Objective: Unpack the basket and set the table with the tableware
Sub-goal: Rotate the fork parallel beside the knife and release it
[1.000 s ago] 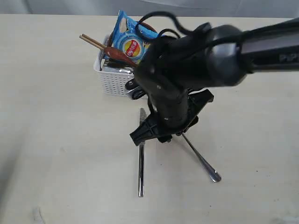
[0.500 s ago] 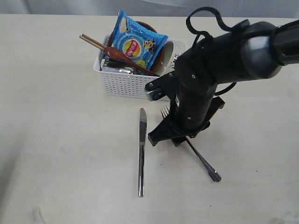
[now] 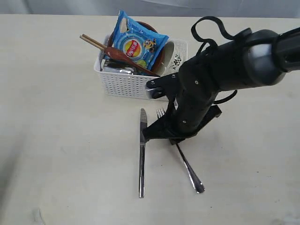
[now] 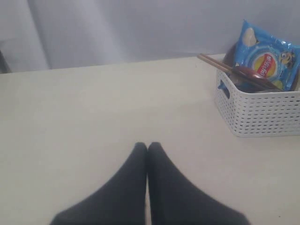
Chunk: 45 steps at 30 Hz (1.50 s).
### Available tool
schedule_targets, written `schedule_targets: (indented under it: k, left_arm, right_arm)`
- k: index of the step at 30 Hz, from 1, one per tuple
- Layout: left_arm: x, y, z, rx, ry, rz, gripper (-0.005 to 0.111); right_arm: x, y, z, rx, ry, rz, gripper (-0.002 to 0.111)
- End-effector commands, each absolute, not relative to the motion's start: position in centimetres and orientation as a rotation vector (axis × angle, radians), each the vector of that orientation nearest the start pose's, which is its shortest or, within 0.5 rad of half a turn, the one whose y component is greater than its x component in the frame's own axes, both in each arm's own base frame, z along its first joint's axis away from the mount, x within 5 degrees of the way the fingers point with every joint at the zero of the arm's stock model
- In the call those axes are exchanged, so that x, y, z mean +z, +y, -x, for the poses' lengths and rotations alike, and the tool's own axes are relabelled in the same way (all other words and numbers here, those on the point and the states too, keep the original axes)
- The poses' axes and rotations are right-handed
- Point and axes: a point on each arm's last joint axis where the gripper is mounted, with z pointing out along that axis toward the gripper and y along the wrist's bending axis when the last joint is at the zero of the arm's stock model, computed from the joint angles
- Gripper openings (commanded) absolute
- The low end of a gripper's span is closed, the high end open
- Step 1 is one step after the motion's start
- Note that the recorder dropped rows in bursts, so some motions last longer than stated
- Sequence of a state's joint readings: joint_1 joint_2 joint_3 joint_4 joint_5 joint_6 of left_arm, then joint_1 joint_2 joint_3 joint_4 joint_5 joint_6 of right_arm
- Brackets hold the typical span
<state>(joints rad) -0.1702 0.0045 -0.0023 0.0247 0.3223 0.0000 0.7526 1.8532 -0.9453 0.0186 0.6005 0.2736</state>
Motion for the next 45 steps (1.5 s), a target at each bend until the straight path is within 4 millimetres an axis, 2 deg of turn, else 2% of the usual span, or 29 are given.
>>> schedule_targets:
  k: [1,9,18,30,32,36,38,42,45]
  left_arm:
    - [18.4,-0.9,-5.3,-0.103,1.797,-0.169,0.000]
    - [18.4,-0.9,-5.3,-0.103,1.797,-0.169,0.000]
    - [18.4,-0.9,-5.3,-0.103,1.797,-0.169,0.000]
    - [18.4,-0.9,-5.3,-0.103,1.797,-0.169,0.000]
    - [18.4,-0.9,-5.3,-0.103,1.797,-0.169,0.000]
    - [18.4,-0.9,-5.3,-0.103,1.797,-0.169,0.000]
    - [18.4,-0.9,-5.3,-0.103,1.797,-0.169,0.000]
    - [18.4,-0.9,-5.3,-0.103,1.797,-0.169,0.000]
    - [18.4,-0.9,-5.3,-0.103,1.797,-0.169,0.000]
  right_arm:
    - [12.8,22.2,-23.0,0.263,2.962,0.468,0.000]
    - [13.0,22.9,-23.8,0.381,2.902,0.244,0.000]
    - [12.4,23.1,-23.6,0.399,2.945,0.179,0.000]
    - [11.6,23.0,-23.5,0.367,2.963,0.250,0.001]
    - [11.6,23.0,-23.5,0.368,2.961,0.250,0.009]
    - [11.7,22.9,-23.4,0.357,2.970,0.286,0.039]
    - [11.8,23.0,-23.3,0.343,2.980,0.362,0.048]
    - [13.5,23.6,-23.7,0.331,3.000,0.498,0.049]
    - [16.1,24.3,-24.4,0.358,2.944,0.574,0.049]
